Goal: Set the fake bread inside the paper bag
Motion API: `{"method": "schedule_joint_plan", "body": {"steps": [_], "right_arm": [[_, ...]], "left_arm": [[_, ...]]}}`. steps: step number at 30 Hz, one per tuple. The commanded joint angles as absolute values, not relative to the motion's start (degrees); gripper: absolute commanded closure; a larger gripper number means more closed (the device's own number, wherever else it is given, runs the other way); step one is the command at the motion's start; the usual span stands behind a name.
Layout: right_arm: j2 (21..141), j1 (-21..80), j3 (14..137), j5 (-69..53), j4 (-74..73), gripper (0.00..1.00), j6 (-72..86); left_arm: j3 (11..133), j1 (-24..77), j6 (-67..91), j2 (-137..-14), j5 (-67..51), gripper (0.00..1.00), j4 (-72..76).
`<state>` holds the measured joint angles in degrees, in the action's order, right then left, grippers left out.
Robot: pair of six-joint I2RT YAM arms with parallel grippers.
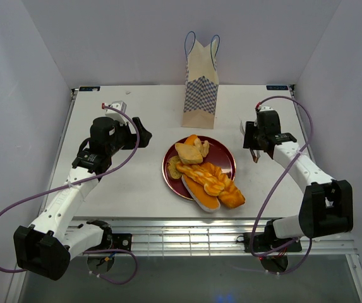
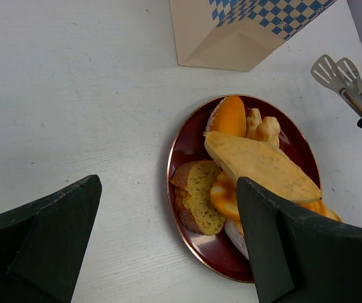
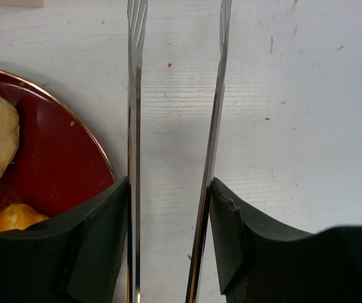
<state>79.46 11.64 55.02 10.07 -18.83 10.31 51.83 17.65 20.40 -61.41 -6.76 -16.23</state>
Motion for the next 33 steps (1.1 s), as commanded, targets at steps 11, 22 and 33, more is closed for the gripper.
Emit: {"method": "schedule_joint_plan", "body": {"steps": [11, 22, 33], "right_arm": [[71.2, 13.7, 62.1, 3.1, -26.7, 0.43, 10.5], [66.9, 23.5, 65.5, 3.2, -33.4, 0.41, 11.0], [65.3, 31.2, 66.8, 2.7, -35.5, 0.41, 12.8]], "left_arm": [[53.3, 17.8, 19.9, -60.0, -4.2, 0.02, -15.5], [53.3, 17.7, 19.8, -60.2, -2.5, 0.02, -15.6], [53.3, 17.8, 19.3, -61.0, -2.1, 0.14, -15.8]]}}
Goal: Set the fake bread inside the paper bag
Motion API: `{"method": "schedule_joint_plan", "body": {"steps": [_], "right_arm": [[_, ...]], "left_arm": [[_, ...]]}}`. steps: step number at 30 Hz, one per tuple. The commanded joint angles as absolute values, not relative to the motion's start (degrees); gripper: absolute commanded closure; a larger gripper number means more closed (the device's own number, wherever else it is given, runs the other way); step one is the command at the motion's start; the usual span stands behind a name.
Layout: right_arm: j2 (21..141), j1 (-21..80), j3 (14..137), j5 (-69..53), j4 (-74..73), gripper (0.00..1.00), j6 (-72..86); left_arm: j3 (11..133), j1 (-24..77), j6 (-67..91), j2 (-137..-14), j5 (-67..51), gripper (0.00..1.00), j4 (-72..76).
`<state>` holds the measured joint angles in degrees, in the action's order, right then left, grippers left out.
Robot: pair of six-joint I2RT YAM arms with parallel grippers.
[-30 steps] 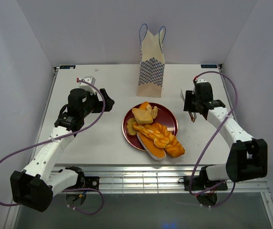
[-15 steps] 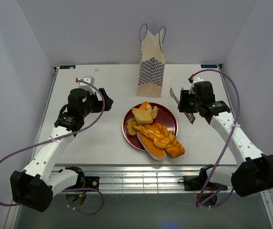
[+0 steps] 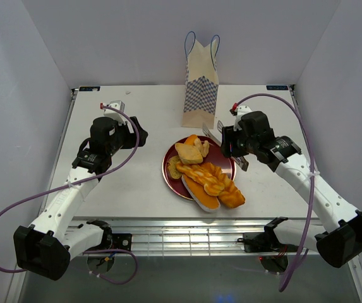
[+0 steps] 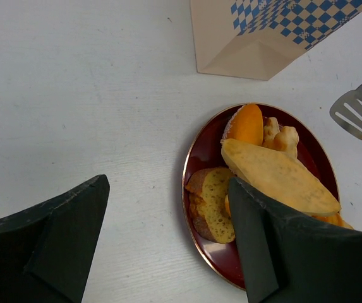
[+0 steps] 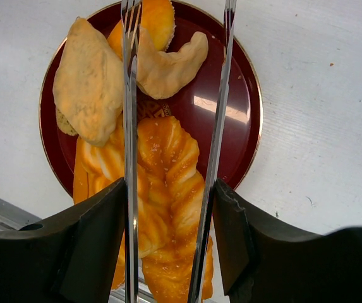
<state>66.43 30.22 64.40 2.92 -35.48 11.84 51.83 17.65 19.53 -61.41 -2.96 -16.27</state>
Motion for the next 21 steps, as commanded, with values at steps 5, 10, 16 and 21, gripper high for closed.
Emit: {"method": "schedule_joint_plan", "body": {"steps": [5, 10, 16, 21], "right_arm": [[65.7, 33.3, 65.9, 2.3, -34.5, 0.41, 13.3], [66.4, 35.0, 65.0, 2.7, -32.5, 0.41, 13.9], [68.6, 36.4, 64.7, 2.4, -30.8, 0.41, 14.1], [70.2, 37.3, 64.3, 2.9, -30.1, 0.41, 14.1]], "left_arm": [[53.5, 17.7, 19.3, -61.1, -1.7, 0.13, -15.9], [53.4, 17.7, 19.3, -61.2, -1.6, 0.13, -15.9], [53.4, 17.7, 19.4, -61.5, -2.3, 0.13, -15.9], [53.4, 17.8, 19.3, -61.4, -2.4, 0.13, -15.9]]}}
